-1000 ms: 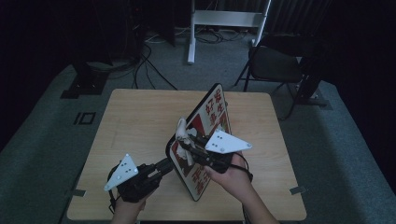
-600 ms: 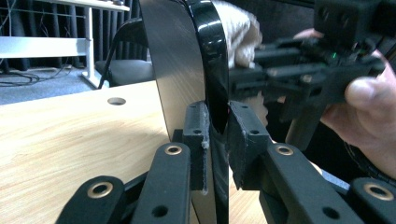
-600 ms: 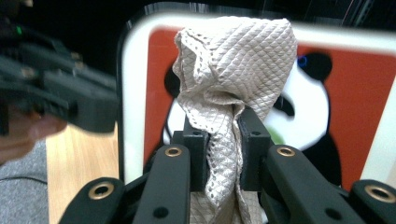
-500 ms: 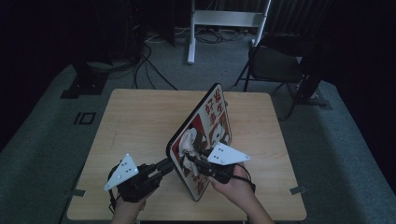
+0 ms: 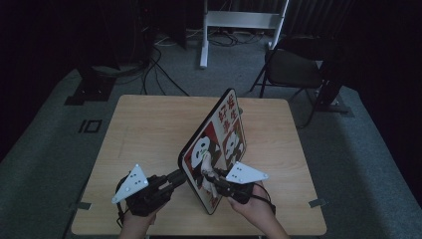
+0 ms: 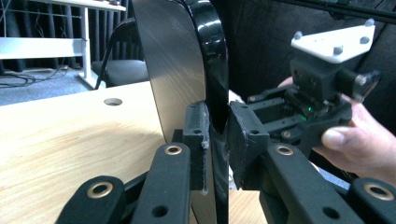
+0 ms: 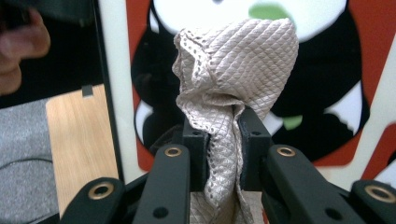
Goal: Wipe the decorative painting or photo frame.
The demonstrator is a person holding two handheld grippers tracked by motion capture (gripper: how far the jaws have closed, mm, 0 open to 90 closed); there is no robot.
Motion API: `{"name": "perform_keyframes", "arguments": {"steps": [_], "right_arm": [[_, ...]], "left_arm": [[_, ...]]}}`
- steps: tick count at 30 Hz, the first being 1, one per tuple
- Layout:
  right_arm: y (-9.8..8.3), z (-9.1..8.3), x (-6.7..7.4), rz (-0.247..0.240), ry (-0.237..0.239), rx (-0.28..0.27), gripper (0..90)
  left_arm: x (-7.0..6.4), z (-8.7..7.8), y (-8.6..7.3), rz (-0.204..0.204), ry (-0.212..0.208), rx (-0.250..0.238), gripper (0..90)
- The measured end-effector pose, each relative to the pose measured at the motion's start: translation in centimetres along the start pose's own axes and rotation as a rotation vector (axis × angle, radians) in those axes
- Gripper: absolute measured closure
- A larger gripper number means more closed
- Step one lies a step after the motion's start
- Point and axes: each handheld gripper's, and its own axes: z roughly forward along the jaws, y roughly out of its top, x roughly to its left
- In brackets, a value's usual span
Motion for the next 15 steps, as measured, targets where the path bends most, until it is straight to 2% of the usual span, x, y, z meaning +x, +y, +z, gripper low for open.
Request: {"name": "perform_keyframes", "arguments": {"steps": [11, 15], "right_arm": [[-2.6, 0.1, 0.1, 0.024, -0.005, 0.053, 76.7], [-4.2, 0.1, 0.0, 0.046, 0.0, 0.09, 76.7]], "left_arm": [[0.0, 0.0, 0.0, -0.001, 0.0, 0.0, 78.5], [0.0, 0.0, 0.0, -0.001, -0.002, 0.001, 78.4]]}}
